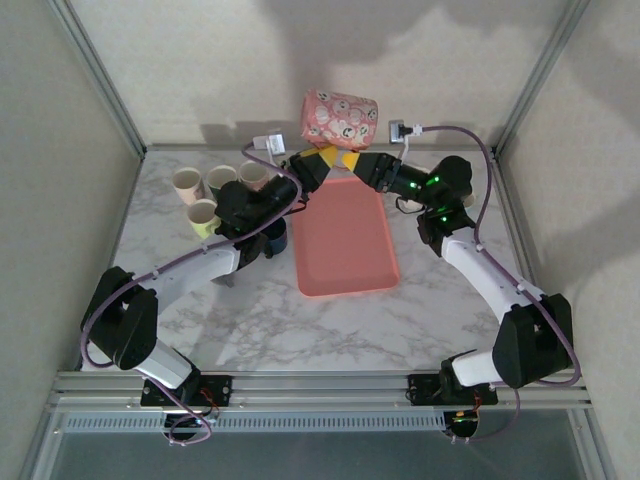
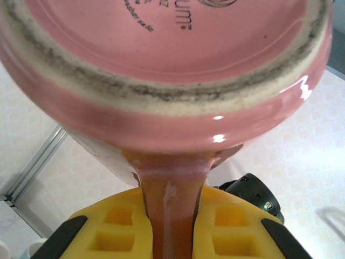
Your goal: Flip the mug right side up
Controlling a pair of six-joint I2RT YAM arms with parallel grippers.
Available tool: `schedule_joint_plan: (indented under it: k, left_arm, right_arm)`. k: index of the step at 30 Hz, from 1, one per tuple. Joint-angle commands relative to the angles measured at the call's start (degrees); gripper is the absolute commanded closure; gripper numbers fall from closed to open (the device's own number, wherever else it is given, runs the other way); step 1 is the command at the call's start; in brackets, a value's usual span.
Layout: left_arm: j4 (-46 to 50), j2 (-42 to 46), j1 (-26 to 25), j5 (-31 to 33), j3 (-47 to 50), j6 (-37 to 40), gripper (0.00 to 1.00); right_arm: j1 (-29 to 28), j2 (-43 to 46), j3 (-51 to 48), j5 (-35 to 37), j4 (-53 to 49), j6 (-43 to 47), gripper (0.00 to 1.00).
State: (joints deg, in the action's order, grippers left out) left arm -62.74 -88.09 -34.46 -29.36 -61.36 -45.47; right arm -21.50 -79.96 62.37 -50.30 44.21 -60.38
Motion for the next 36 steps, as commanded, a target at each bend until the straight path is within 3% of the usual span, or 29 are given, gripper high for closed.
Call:
schedule_joint_plan:
  k: [1, 4, 6, 9, 13, 18, 31, 36]
  left_arm:
    - [-8.7, 2.8, -0.5, -0.6, -0.4, -0.5, 1.00]
    - [-7.9, 2.9, -0.4, 0.3, -0.2, -0.8, 0.96]
    - [-7.7, 2.6, -0.4, 0.2, -0.1, -1.3, 0.80]
    - [-7.7, 2.3, -0.4, -0.3, 0.0, -1.8, 0.66]
    - [-5.3, 2.7, -0.5, 0.6, -0.1, -1.6, 0.40]
    - [1.0, 3.8, -0.6, 2.0, -0.3, 0.0, 0.23]
    - [16.6, 8.3, -0.5, 2.6, 2.5, 8.2, 0.01]
    - [24.3, 10.3, -0.3, 4.3, 2.8, 12.3, 0.00]
  right_arm:
    - [-0.6, 0.1, 2.6, 1.3, 3.4, 0.5, 0.90]
    - [-0.6, 0.6, 2.6, 1.7, 1.9, 2.1, 0.97]
    - [-0.6, 0.8, 2.9, 1.6, 0.3, 3.6, 1.00]
    - [-0.6, 0.6, 3.5, 1.5, -1.1, 4.7, 1.00]
    - [-0.6, 0.1, 4.1, 1.4, -1.5, 5.0, 1.00]
    - [-0.6, -0.3, 5.2, 1.1, -1.9, 5.0, 1.00]
    - [-0.6, -0.1, 7.0, 0.9, -3.7, 5.7, 1.00]
    - [-0.6, 0.6, 7.1, 1.1, -6.6, 7.3, 1.00]
